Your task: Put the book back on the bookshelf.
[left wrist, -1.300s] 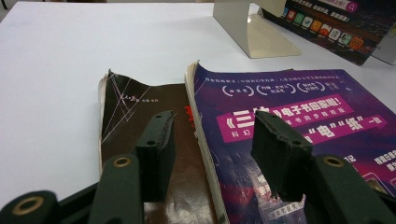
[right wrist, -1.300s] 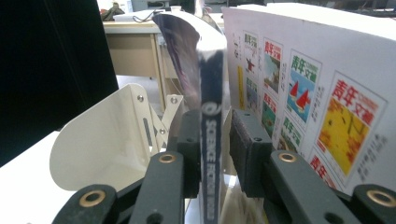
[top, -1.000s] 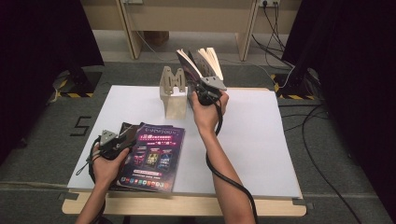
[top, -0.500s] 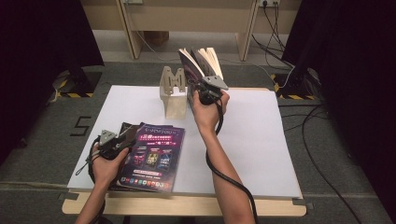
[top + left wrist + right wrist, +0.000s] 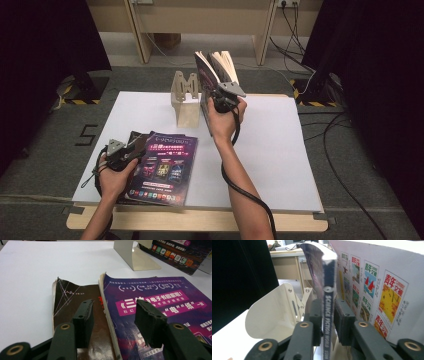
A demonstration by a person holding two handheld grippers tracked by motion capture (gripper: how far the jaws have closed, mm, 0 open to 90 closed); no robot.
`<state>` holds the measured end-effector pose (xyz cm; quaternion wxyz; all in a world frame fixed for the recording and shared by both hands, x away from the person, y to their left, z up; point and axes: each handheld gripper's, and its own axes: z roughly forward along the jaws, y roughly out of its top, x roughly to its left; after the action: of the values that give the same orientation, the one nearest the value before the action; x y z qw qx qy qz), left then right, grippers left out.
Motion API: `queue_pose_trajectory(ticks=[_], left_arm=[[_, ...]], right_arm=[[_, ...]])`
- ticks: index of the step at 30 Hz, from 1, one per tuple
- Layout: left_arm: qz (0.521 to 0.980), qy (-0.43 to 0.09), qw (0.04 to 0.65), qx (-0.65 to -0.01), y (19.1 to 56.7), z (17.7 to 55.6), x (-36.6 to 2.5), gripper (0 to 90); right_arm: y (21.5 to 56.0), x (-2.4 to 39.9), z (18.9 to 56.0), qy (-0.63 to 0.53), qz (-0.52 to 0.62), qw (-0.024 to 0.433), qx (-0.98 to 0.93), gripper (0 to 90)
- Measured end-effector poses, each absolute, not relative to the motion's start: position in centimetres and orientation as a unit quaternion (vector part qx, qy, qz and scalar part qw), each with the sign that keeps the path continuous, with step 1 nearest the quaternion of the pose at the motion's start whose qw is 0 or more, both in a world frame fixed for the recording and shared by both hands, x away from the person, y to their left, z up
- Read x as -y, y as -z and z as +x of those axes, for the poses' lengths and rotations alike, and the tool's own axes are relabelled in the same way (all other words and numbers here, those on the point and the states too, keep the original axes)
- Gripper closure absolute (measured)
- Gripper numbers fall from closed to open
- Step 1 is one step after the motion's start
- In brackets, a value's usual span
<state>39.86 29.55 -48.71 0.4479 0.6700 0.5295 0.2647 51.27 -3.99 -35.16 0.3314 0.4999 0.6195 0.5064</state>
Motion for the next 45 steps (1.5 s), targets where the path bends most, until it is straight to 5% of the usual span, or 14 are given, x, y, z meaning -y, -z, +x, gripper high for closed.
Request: queue_pose_trajectory(ticks=[45], left_arm=[[0.674,-0.261,0.446,-0.528,48.8,39.9,-29.4,47.9]], right_arm=[[35.4,4.6,49.1,-0.505,0.479,0.32,-0.643,65.1]])
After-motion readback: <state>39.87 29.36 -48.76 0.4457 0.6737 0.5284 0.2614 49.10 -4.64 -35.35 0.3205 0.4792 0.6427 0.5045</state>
